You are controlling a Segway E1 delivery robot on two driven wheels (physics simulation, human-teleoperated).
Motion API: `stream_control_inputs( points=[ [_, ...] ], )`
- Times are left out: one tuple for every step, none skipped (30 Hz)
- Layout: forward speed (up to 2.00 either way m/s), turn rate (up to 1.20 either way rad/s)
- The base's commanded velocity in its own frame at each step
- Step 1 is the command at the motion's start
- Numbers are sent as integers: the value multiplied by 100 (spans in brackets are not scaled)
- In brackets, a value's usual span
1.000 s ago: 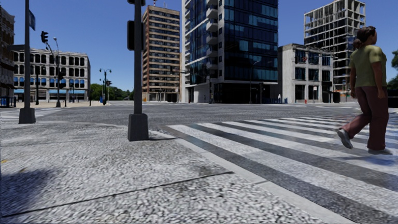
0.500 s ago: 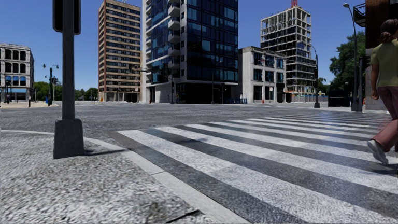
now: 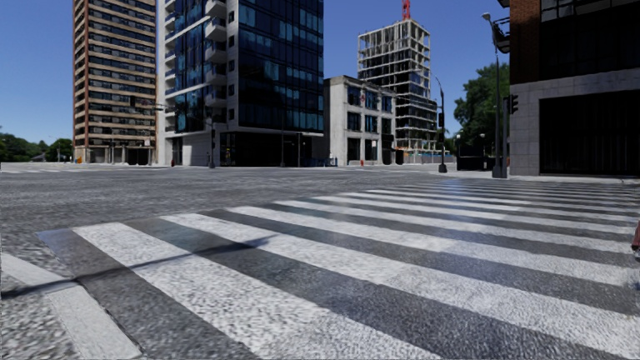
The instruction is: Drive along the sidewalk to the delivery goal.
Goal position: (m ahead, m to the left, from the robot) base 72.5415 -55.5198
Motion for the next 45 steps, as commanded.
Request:
stream_control_inputs(
  points=[
    [159, -48],
    [159, -48],
    [159, -48],
    [159, -48],
    [159, -48],
    [159, -48],
    [159, -48],
    [159, -48],
    [159, -48],
    [159, -48],
    [159, -48],
    [159, -48],
    [159, -48],
    [159, -48],
    [159, -48],
    [159, -48],
    [159, -48],
    [159, -48],
    [159, -48],
    [159, -48],
    [159, -48],
    [159, -48],
    [159, -48],
    [159, -48],
    [159, -48],
    [159, -48],
    [159, -48],
    [159, -48],
    [159, -48],
    [159, -48],
    [159, -48],
    [159, -48],
    [159, -48],
    [159, -48],
    [159, -48],
    [159, -48],
    [159, -48],
    [159, -48],
    [159, -48],
    [159, -48],
    [159, -48],
    [159, -48],
    [159, -48],
    [159, -48],
    [159, -48]
  ],
)
